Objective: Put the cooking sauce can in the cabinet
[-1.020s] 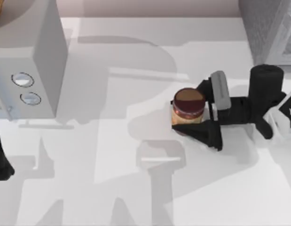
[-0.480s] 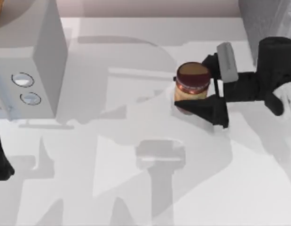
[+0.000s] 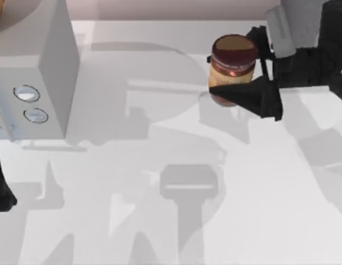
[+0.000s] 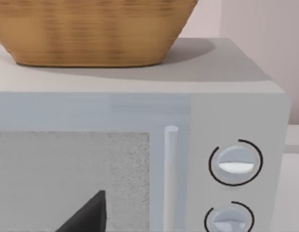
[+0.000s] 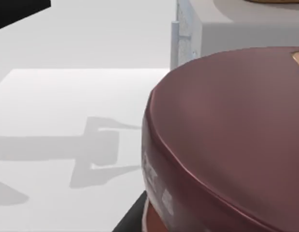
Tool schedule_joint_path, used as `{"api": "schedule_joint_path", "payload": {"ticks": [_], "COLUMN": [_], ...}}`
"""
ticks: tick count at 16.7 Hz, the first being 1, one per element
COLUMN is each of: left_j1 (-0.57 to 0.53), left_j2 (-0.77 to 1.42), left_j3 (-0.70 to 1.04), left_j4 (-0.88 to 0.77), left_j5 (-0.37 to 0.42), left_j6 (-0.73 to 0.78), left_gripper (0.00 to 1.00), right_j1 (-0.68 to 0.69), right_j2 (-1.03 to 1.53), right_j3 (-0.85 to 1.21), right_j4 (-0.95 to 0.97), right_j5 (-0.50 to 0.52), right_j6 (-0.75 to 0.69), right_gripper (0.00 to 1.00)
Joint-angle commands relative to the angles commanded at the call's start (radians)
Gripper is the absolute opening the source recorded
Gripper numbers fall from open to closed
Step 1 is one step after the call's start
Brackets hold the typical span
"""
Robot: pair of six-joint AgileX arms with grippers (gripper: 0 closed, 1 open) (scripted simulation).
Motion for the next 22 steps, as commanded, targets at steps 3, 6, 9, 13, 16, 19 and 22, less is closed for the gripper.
{"api": "schedule_joint_path", "payload": {"ticks": [3,6,9,13,16,19,22], "left_j1": [0.000,0.000,0.000,0.000,0.000,0.000,0.000], "left_j2": [0.000,0.000,0.000,0.000,0.000,0.000,0.000], "left_j3": [0.000,0.000,0.000,0.000,0.000,0.000,0.000], "left_j4": [0.000,0.000,0.000,0.000,0.000,0.000,0.000], "left_j5": [0.000,0.000,0.000,0.000,0.000,0.000,0.000], "left_j6": [0.000,0.000,0.000,0.000,0.000,0.000,0.000], "left_gripper": [1.00,1.00,1.00,1.00,1.00,1.00,1.00], "right_j1": [-0.003,-0.008,-0.027,-0.067,-0.103,-0.138,-0.172], "right_j2": [0.003,-0.029,-0.156,-0.472,-0.807,-1.176,-1.511], "right_j3": [-0.002,-0.021,-0.098,-0.274,-0.440,-0.619,-0.795], "right_j4": [0.003,-0.005,-0.042,-0.126,-0.206,-0.291,-0.374], "right_j5": [0.000,0.023,0.114,0.317,0.512,0.719,0.920], "right_j6": [0.001,0.007,0.032,0.089,0.141,0.194,0.243], "right_gripper": [0.00,0.00,0.00,0.00,0.00,0.00,0.00]}}
